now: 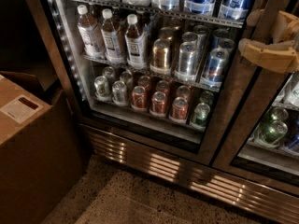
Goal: Open left fridge door
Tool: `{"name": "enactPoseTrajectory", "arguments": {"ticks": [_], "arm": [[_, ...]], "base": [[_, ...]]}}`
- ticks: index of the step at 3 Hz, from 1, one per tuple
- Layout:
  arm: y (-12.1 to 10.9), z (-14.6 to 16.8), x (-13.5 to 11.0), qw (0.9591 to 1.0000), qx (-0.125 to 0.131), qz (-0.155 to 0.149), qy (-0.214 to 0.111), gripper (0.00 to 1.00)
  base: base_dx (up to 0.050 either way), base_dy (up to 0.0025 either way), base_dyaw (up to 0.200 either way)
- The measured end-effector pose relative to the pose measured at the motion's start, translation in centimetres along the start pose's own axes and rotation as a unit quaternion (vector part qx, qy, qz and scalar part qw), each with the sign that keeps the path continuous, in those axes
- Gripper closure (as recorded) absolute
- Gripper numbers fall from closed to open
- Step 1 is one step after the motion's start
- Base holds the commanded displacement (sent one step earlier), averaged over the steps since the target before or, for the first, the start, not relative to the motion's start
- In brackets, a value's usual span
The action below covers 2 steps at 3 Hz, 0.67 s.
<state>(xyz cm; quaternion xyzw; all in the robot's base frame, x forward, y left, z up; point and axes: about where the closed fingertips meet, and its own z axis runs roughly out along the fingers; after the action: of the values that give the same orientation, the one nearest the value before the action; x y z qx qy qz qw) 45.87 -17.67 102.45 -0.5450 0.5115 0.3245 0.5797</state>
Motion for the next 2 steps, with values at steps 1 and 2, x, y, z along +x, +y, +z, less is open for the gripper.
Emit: {"name": "enactPoseTrajectory", "arguments": {"ticks": [1,2], "arm": [[0.06,-0.02,0.03,1.0,-0.003,0.0,0.001,1.0],[0.14,-0.02,0.03,1.0,-0.006,-0.001,0.002,1.0]], "base": [[0.0,0.0,0.0],[0.0,0.0,0.0]]}}
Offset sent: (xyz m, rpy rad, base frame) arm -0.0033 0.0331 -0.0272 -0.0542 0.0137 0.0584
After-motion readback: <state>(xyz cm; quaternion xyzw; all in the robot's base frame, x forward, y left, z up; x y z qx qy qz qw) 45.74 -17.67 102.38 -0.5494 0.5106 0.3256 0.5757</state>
